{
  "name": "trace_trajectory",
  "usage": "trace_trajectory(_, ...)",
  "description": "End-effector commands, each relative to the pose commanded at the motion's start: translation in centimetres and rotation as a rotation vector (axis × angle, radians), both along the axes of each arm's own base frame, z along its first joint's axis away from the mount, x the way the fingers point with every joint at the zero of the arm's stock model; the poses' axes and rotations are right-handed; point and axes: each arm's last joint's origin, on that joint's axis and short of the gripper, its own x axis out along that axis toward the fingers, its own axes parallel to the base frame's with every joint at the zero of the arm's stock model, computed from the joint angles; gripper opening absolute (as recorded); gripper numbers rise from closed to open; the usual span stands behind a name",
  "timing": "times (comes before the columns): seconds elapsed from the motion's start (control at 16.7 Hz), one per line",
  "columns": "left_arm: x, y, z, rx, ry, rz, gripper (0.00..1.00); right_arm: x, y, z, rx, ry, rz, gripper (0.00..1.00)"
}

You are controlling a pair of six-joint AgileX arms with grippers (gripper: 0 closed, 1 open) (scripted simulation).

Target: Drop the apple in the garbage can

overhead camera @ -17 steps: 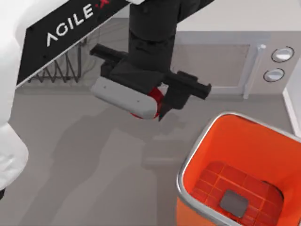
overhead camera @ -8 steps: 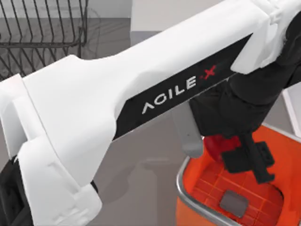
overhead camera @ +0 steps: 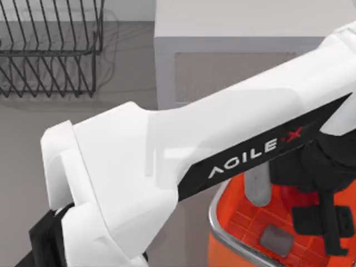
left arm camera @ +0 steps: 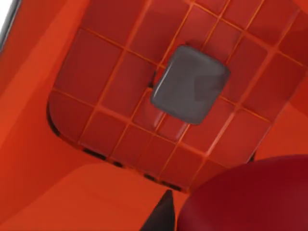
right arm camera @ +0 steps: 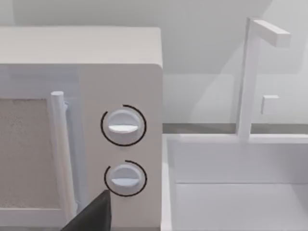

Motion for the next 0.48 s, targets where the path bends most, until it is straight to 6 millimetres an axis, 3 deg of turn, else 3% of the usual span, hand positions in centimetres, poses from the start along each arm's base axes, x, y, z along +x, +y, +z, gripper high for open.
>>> trace_trajectory(0.48, 0.19, 0.01, -0.16, -0.003, -0.002, 0.001, 0.00, 0.00, 0.00, 0.00, 0.000, 0.000, 0.000, 1.00)
